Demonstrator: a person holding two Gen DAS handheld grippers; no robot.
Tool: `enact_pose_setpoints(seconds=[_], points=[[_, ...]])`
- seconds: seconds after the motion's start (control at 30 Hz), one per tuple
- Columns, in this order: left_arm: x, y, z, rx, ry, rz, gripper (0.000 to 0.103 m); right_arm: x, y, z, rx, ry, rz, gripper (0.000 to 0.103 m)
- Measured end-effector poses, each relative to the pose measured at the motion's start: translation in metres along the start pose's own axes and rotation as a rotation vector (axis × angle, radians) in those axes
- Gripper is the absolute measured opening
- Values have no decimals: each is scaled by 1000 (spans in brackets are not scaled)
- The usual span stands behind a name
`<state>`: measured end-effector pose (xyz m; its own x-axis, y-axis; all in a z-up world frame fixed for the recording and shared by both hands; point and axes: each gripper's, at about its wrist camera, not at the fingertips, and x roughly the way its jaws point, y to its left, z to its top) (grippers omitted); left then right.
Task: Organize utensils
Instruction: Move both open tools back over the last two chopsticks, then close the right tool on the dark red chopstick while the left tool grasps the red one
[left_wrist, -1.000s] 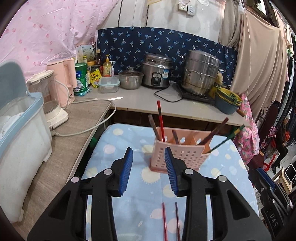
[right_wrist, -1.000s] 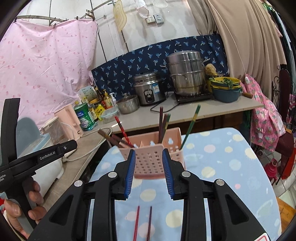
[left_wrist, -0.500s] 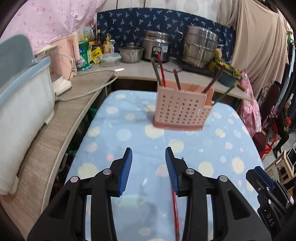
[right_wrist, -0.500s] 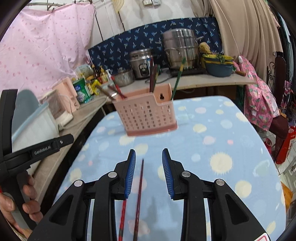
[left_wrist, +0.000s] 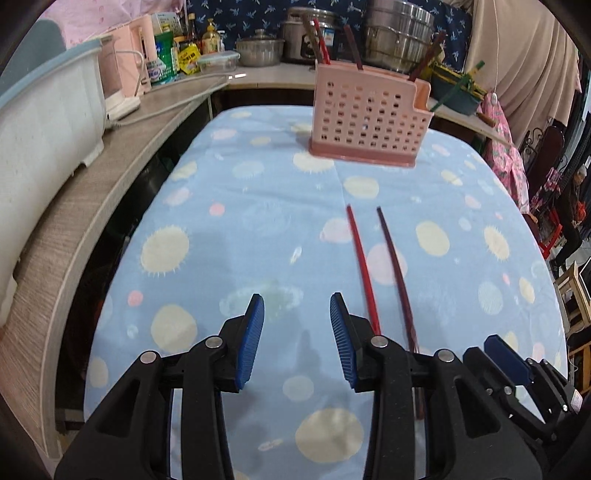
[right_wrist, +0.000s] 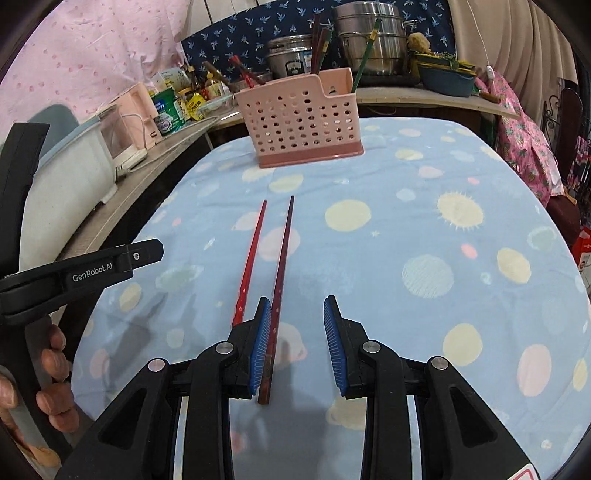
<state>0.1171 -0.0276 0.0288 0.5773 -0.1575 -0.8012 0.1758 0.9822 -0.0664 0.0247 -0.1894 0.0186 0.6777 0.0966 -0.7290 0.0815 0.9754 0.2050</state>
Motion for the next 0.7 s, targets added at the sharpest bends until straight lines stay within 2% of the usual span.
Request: enact_pose_setpoints(seconds=[0.37, 0.7], points=[[11, 11, -32, -11, 68, 14, 35, 18, 24, -33, -58, 73, 12, 27], [17, 11, -45, -5, 100, 20, 36, 24, 22, -42, -71, 81, -21, 8]])
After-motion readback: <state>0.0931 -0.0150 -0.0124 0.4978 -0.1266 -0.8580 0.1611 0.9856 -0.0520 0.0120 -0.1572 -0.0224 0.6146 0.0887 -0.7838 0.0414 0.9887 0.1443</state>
